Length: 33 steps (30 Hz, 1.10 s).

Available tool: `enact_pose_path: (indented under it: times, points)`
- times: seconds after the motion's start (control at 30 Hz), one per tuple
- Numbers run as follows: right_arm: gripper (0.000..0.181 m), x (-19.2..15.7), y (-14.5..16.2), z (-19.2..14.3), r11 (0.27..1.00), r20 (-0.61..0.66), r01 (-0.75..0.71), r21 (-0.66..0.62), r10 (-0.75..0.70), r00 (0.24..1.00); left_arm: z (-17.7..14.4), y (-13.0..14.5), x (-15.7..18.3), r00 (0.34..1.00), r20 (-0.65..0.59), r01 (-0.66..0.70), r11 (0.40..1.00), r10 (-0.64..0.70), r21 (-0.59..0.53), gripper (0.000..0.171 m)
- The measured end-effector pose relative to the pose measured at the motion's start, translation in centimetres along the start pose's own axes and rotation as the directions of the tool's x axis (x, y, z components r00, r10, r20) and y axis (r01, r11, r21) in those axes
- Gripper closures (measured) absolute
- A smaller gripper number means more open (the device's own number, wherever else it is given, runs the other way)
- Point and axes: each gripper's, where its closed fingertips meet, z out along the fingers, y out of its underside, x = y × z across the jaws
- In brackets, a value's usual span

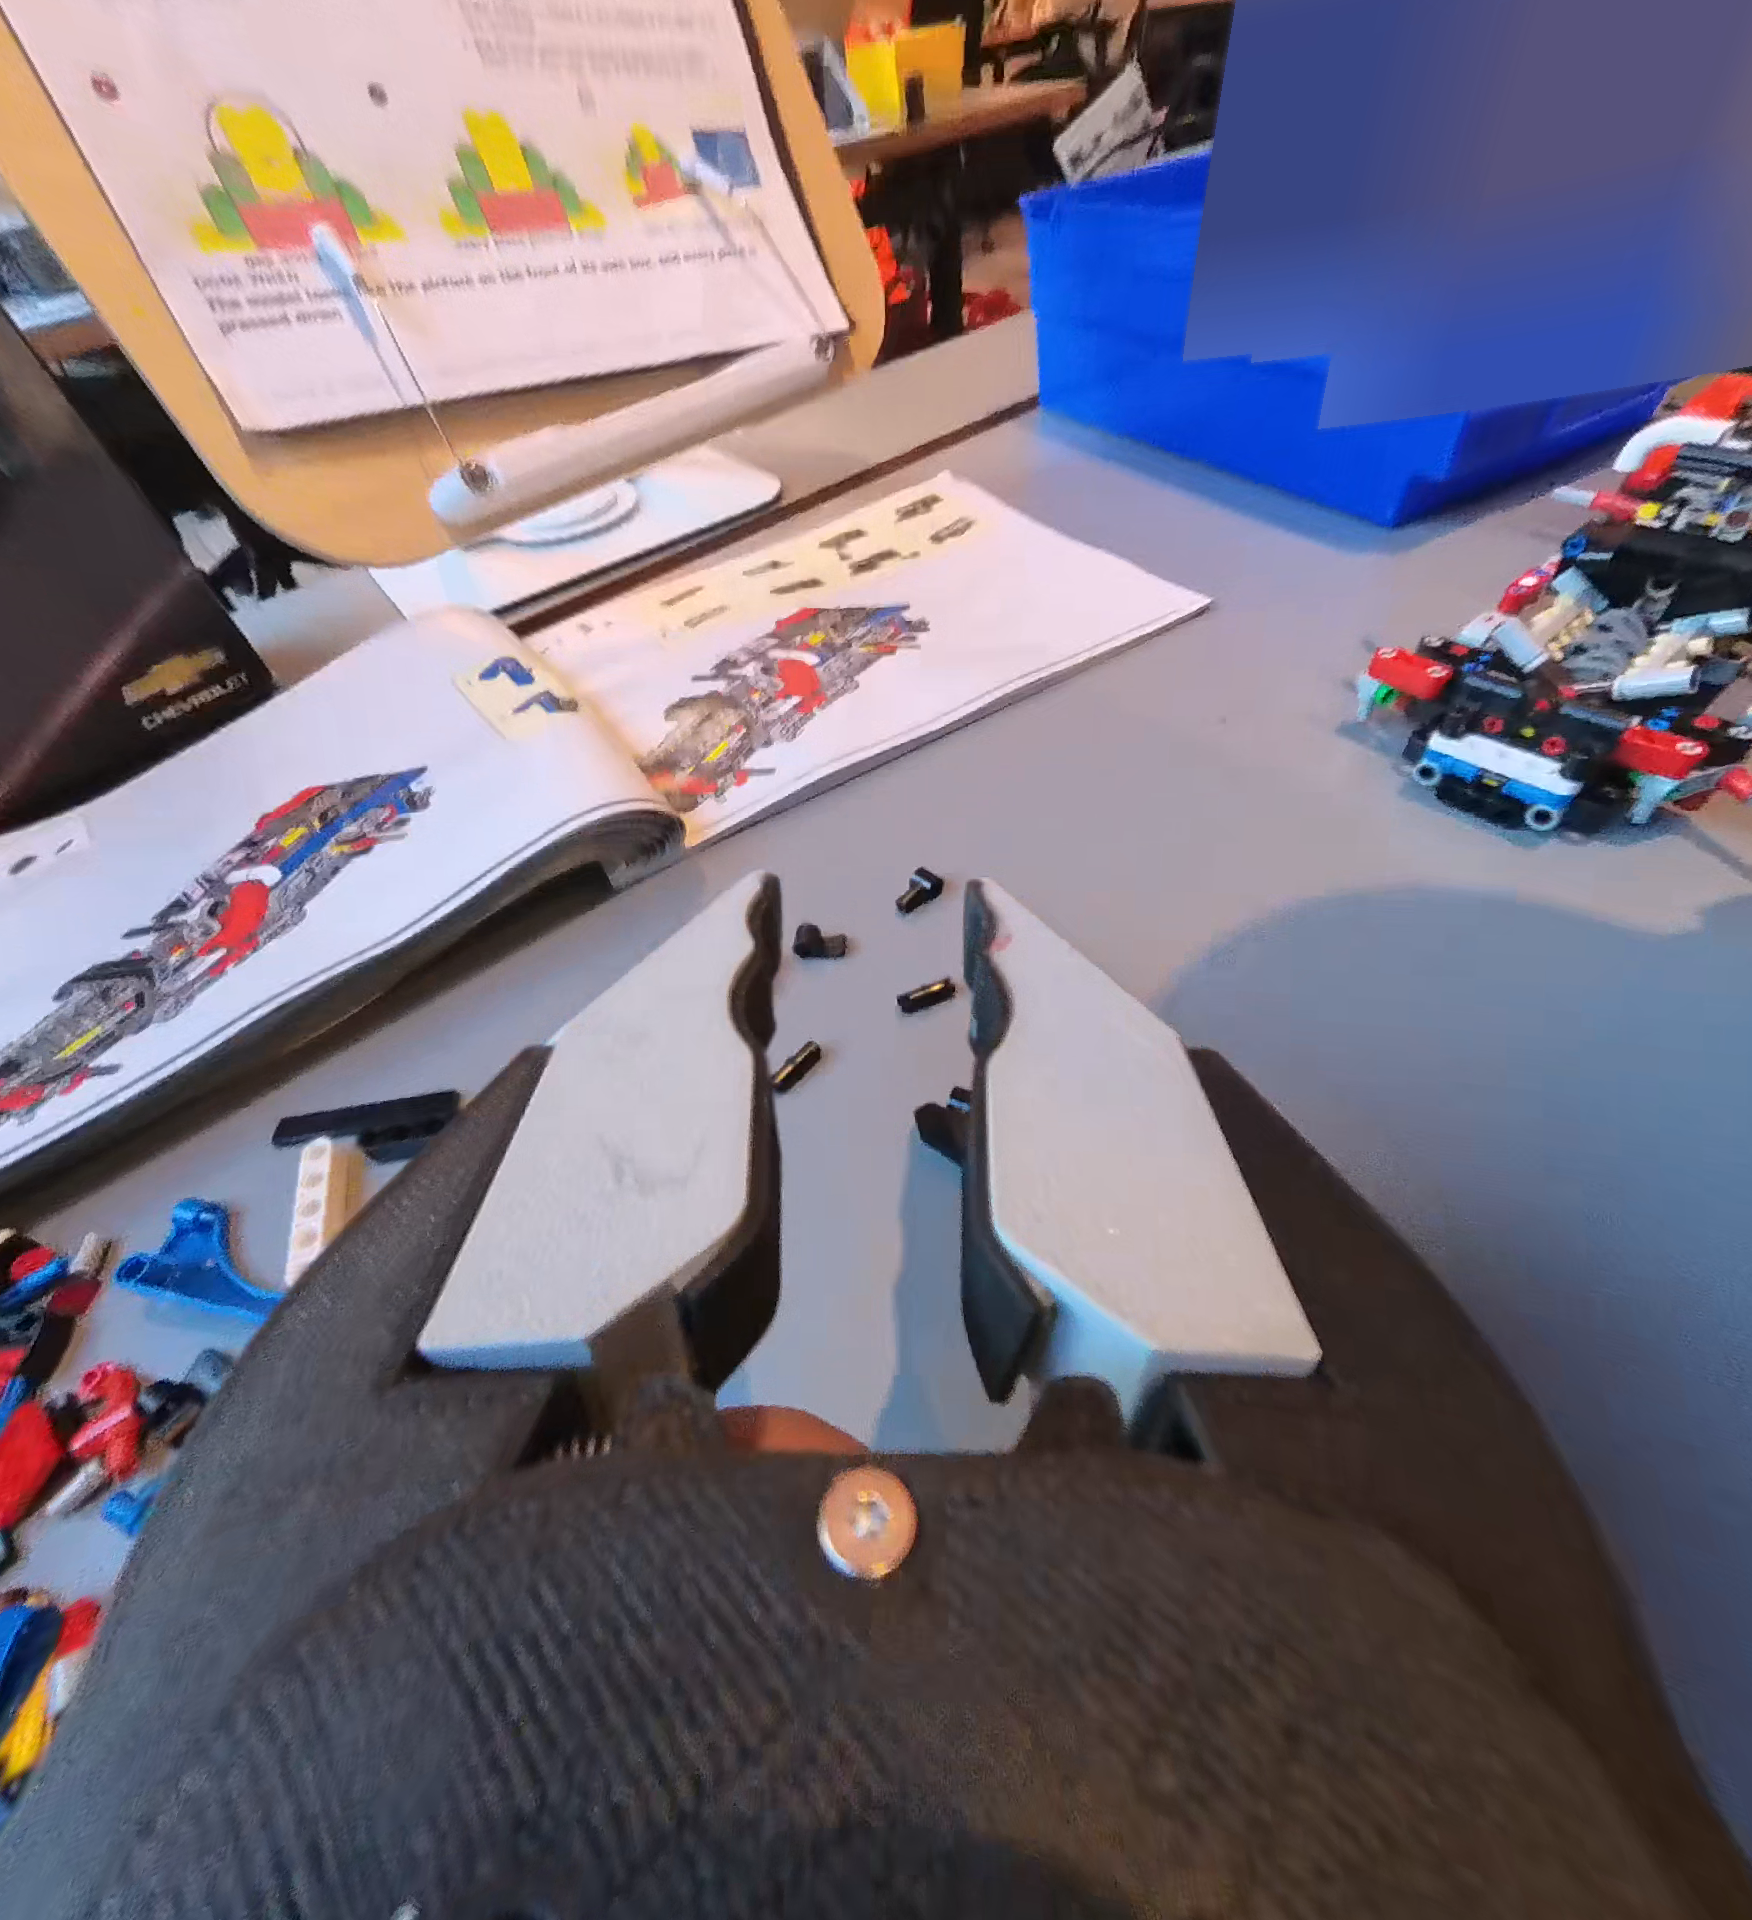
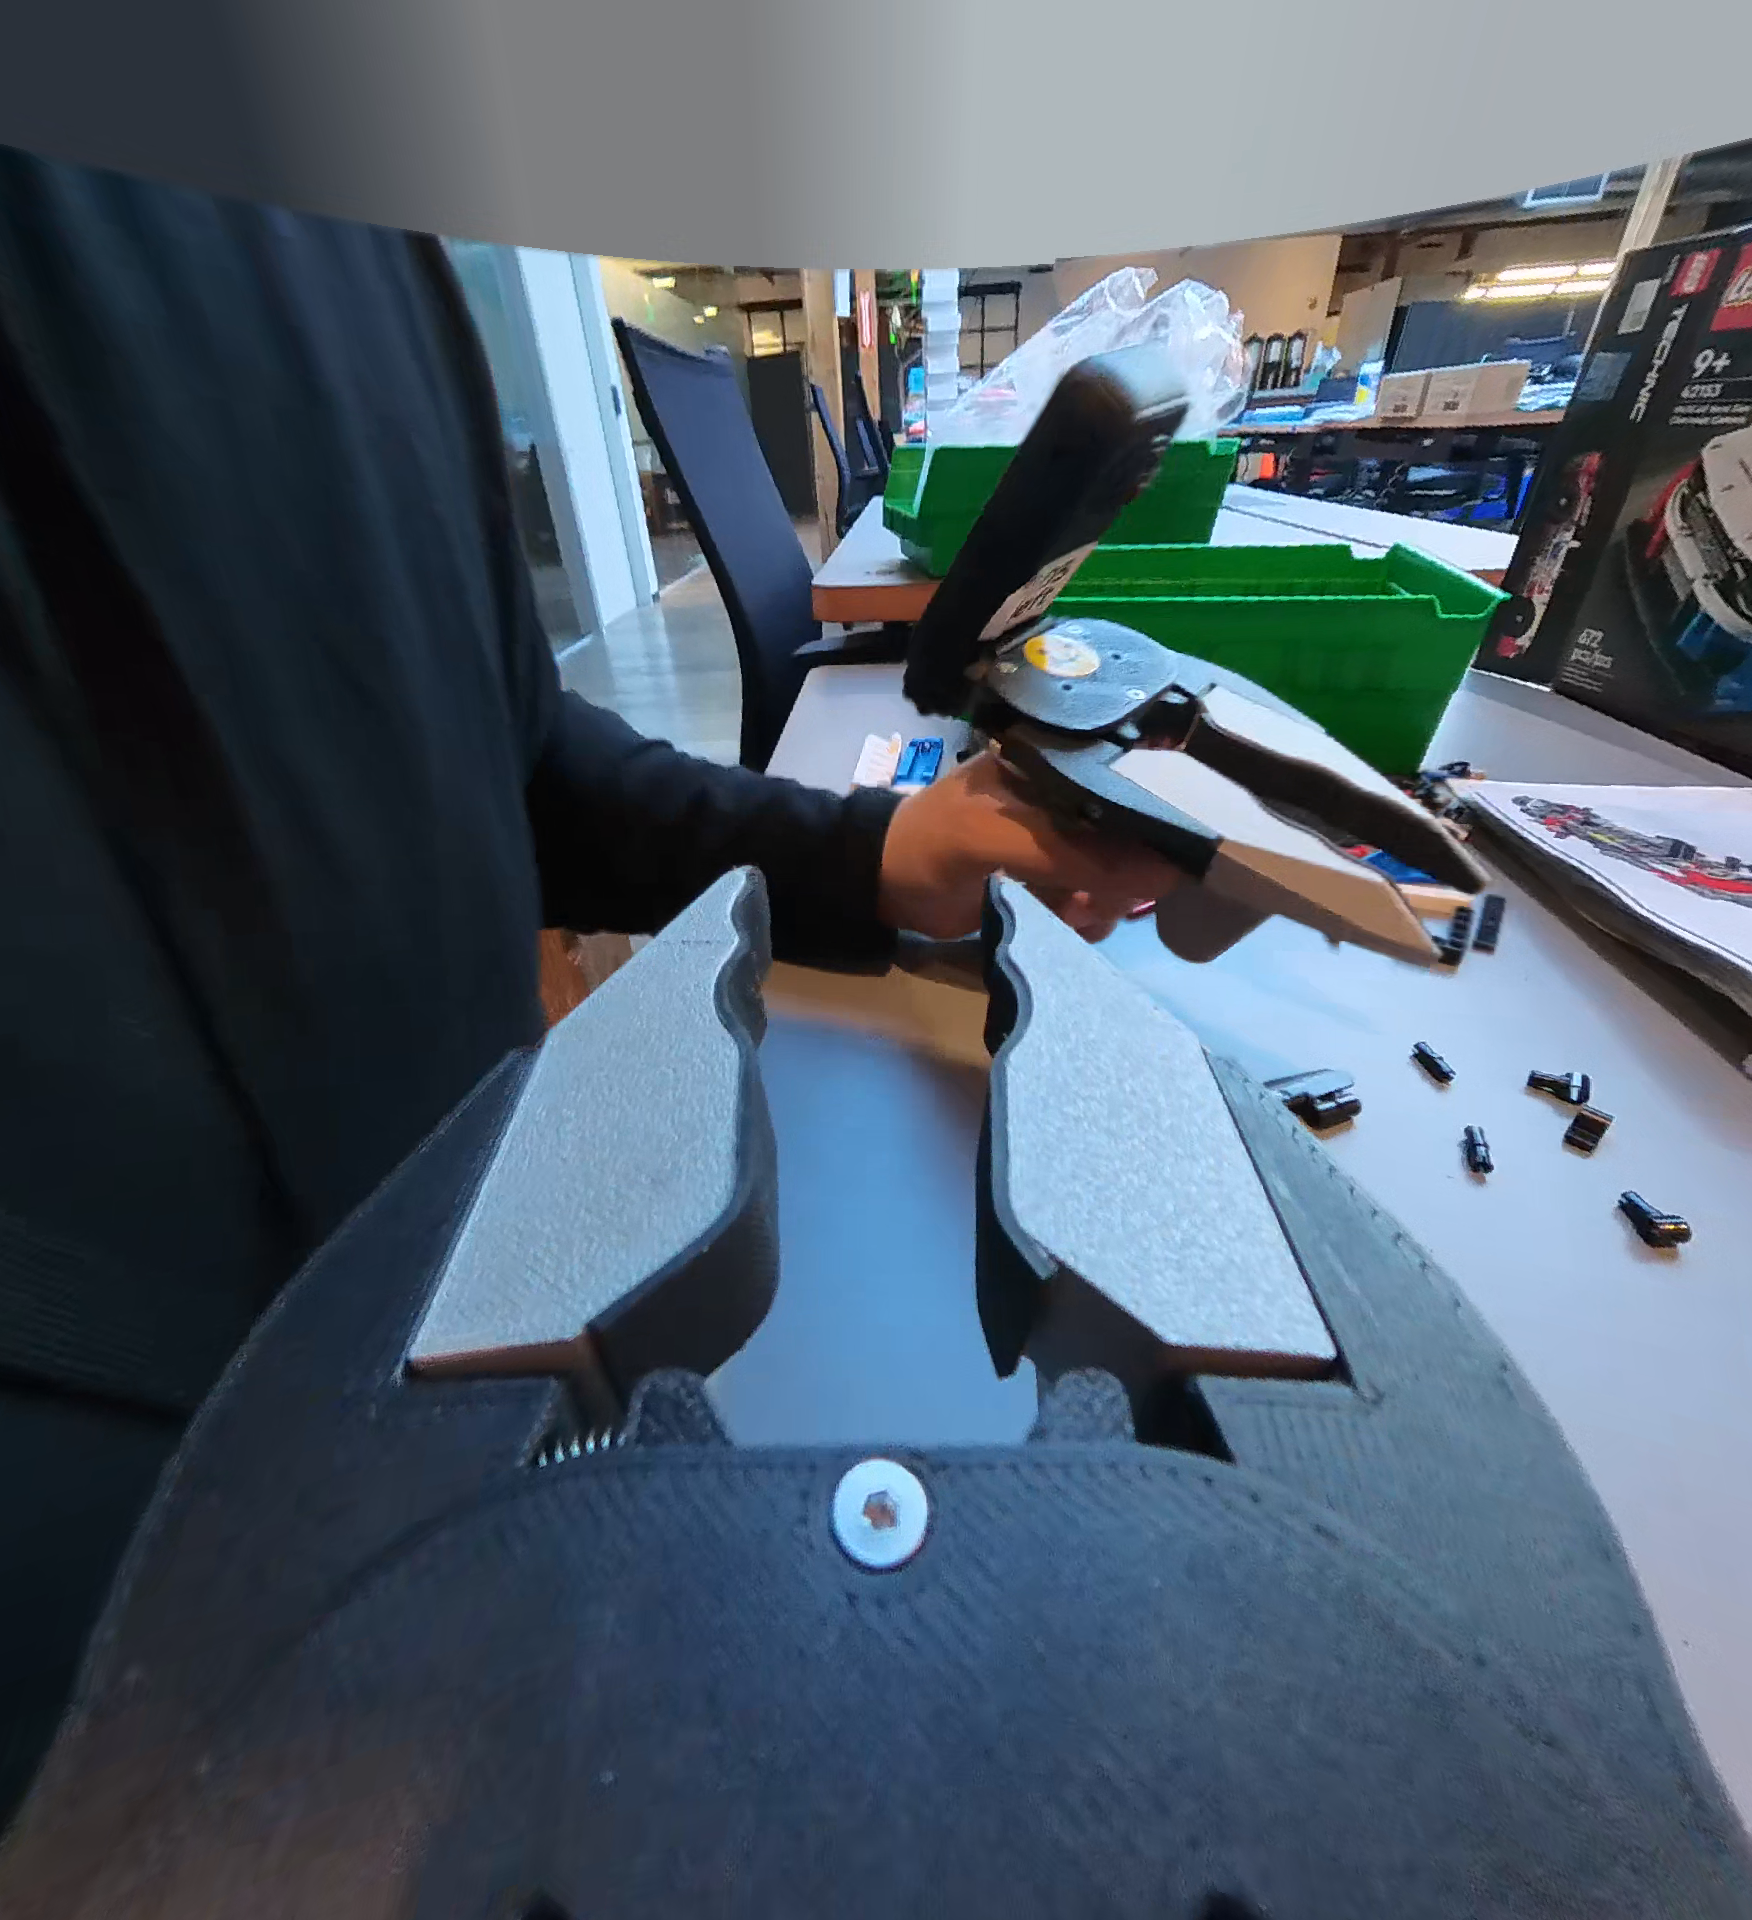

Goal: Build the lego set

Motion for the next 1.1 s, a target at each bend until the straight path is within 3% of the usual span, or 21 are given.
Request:
enact_pose_path:
  times: [0.23,0.57,1.1]
  points:
    - [0.145,0.7,0.2,0.1,0.999,0.004,-0.038,0.002,0.038,0.999,-0.5,-0.9,0.1,0.998,-0.048,0.047,0.996,-0.043,0.074,0.141]
    - [0.144,1.7,0.8,0.1,0.993,0.03,-0.116,0.012,0.116,0.993,-0.6,-1.2,1.1,0.997,-0.075,-0.004,0.995,0.012,0.096,0.144]
    - [0.143,1.3,0.5,-0.2,0.995,0.04,-0.1,0.018,0.099,0.994,-0.7,-1.3,1.2,0.997,-0.08,-0.003,0.995,0.011,0.102,0.145]
